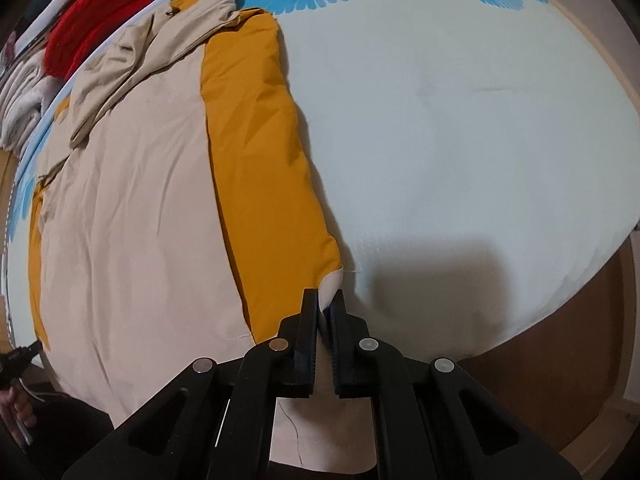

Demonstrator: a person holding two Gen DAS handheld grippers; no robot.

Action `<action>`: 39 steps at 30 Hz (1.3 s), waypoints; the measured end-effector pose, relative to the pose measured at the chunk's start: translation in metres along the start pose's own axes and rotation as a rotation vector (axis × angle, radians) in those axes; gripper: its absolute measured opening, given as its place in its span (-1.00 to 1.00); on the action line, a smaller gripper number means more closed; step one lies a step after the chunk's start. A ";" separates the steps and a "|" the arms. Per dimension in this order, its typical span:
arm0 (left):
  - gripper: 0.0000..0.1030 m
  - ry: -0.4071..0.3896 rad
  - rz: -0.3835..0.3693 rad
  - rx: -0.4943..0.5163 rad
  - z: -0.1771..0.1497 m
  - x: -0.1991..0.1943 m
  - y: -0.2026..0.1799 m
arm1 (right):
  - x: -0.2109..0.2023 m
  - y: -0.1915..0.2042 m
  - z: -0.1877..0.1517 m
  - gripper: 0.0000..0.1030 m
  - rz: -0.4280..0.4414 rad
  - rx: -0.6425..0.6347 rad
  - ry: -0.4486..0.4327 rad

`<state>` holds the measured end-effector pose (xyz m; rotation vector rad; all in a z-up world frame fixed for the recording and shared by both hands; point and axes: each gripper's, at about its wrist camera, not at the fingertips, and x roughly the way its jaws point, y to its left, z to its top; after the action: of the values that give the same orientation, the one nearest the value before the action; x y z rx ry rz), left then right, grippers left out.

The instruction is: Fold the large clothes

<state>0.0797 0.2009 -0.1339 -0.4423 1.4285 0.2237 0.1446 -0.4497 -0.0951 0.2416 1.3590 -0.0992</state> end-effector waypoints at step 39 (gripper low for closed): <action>-0.96 -0.050 0.018 0.188 -0.002 -0.016 -0.038 | -0.003 0.031 0.011 -0.91 -0.010 -0.060 -0.029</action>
<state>0.0916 0.1677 -0.1125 -0.2680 1.3908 0.1126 0.1614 -0.4227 -0.0865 0.1826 1.3322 -0.0703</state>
